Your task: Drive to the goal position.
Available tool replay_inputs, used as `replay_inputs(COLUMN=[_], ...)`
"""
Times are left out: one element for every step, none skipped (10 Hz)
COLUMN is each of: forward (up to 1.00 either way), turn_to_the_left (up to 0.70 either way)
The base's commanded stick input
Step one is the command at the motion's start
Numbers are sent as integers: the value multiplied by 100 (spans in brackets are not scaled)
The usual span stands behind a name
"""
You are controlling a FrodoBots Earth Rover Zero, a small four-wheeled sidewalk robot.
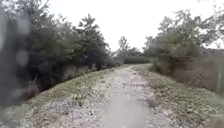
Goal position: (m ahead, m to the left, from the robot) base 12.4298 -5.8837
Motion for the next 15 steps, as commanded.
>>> replay_inputs(forward=[70, 70, 70, 70, 70, 70, 70, 70, 70, 70, 70, 70, 70, 70, 70], turn_to_the_left=[0, 0, 0, 0, 0, 0, 0, 0, 0, 0, 0, 0, 0, 0, 0])
